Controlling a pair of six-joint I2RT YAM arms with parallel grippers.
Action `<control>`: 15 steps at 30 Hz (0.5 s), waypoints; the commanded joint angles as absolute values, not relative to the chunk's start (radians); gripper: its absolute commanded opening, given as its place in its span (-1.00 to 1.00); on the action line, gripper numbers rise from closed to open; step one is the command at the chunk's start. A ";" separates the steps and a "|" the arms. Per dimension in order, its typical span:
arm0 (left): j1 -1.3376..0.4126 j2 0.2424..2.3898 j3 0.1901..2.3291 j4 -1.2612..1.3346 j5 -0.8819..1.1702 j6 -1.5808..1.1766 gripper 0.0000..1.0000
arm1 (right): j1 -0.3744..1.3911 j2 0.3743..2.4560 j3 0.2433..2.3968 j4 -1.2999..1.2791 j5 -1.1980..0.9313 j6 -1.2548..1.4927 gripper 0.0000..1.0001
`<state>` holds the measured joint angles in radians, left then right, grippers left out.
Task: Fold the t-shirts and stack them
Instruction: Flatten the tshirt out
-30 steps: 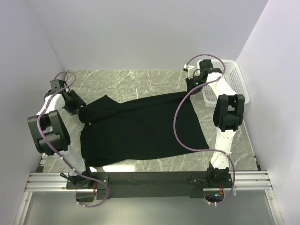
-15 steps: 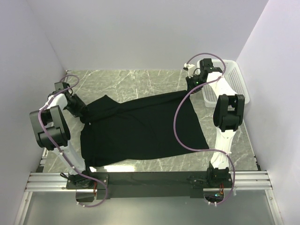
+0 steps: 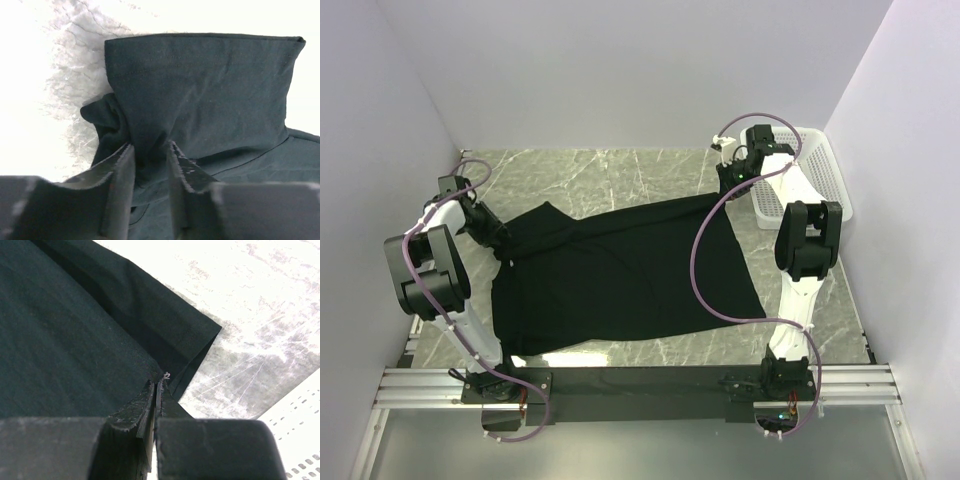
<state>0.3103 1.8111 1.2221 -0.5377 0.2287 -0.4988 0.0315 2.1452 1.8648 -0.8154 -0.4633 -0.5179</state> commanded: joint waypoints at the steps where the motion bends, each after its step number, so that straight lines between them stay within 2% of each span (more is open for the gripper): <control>1: 0.305 1.809 1.216 -0.517 0.268 -0.494 -0.33 | 0.025 2.129 1.901 -0.811 -0.462 -0.518 -1.00; 5: 0.305 1.806 1.223 -0.517 0.278 -0.492 -0.64 | 0.026 2.129 1.899 -0.811 -0.462 -0.518 -1.00; 11: 0.305 1.787 1.253 -0.522 0.295 -0.486 -0.80 | 0.023 2.129 1.901 -0.811 -0.460 -0.519 -1.00; 15: 0.307 1.773 1.269 -0.525 0.288 -0.483 -0.79 | 0.025 2.129 1.902 -0.811 -0.460 -0.520 -1.00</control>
<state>0.3103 1.8111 1.2213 -0.5385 0.2649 -0.4934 0.0315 2.1452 1.8648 -0.8154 -0.4610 -0.5179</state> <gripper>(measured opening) 0.104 0.023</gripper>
